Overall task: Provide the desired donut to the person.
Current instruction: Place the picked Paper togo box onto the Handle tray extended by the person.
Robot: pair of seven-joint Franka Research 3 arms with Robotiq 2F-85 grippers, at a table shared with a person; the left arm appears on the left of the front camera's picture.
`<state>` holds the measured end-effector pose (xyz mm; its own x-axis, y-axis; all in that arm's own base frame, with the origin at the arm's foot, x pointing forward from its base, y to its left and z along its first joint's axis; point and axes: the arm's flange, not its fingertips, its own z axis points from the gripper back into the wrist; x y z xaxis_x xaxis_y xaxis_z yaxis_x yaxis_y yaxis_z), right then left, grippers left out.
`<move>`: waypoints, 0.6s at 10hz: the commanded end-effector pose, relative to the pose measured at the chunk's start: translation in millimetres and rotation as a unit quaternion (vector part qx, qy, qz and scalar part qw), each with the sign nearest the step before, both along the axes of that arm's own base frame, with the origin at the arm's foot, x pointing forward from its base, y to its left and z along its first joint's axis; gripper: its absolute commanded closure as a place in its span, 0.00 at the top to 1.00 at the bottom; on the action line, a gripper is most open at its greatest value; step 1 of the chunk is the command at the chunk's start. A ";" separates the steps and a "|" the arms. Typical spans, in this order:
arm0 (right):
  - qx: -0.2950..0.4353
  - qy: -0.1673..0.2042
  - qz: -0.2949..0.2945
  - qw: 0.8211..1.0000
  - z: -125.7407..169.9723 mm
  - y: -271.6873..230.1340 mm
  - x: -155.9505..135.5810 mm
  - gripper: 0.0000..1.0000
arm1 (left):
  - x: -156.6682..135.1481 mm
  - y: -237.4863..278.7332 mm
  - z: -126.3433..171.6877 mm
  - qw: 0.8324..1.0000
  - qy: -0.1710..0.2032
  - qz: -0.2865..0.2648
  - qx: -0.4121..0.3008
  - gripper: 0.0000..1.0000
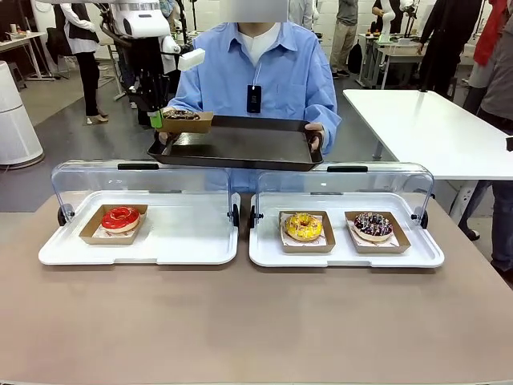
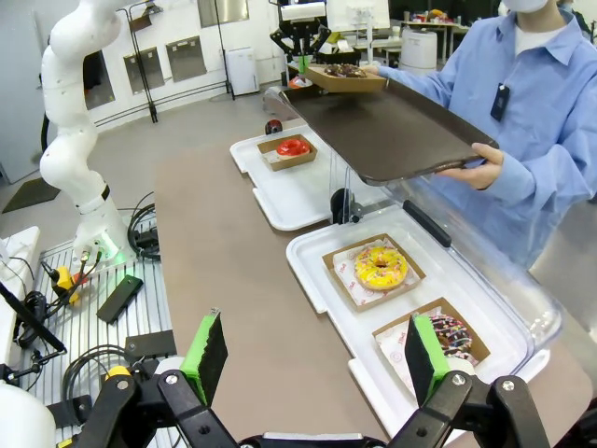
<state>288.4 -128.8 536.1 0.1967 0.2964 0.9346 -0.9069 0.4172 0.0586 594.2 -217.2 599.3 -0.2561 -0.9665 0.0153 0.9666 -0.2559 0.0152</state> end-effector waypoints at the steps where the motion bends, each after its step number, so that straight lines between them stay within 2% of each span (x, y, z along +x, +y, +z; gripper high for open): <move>1: 0.012 -0.012 0.002 1.000 2.0 -0.7 2.9 1.00 | 7.1 -2.4 -6.9 1.000 -0.008 -0.017 -0.006 0.01; 3: 0.012 -0.012 0.002 1.000 2.0 -0.7 2.9 1.00 | 7.7 -8.3 -12.9 1.000 -0.010 -0.020 -0.002 0.01; 6: 0.012 -0.012 0.002 1.000 2.0 -0.7 2.9 1.00 | 10.4 -8.4 -20.7 1.000 0.006 -0.019 0.006 0.01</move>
